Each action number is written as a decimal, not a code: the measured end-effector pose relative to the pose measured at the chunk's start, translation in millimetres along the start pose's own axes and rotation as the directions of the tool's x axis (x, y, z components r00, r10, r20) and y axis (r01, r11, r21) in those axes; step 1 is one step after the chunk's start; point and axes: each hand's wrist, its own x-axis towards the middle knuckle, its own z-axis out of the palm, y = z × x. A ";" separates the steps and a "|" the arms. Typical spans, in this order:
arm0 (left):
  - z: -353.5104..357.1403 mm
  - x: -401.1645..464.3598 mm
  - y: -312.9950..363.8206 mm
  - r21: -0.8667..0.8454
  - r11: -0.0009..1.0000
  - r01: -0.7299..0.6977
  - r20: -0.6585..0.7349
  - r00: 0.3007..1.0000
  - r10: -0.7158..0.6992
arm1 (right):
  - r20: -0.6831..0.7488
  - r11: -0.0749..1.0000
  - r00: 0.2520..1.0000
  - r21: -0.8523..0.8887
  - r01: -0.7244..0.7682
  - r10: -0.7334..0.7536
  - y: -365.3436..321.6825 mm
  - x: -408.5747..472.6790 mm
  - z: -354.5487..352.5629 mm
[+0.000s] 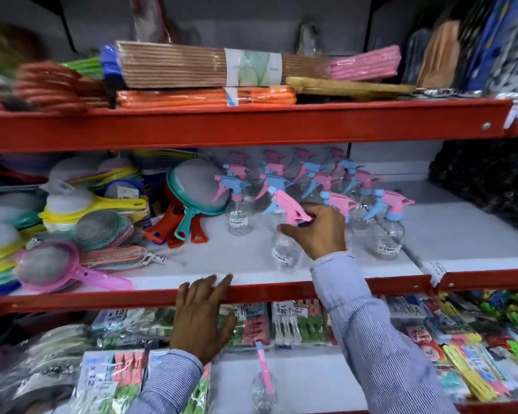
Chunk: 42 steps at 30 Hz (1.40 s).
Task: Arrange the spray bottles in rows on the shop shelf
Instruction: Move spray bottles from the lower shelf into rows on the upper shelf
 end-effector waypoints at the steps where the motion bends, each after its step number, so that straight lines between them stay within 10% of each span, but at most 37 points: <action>1: -0.5 -0.4 -0.8 0.001 1.000 -0.001 0.003 1.000 0.001 | -0.010 1.000 1.000 -0.007 -0.013 0.013 5.0 6.7 10.1; 42: 3.9 2.8 0.6 -0.046 0.998 -0.034 -0.061 0.998 0.031 | -0.218 0.995 0.971 0.009 0.103 -0.098 24.2 -13.0 33.7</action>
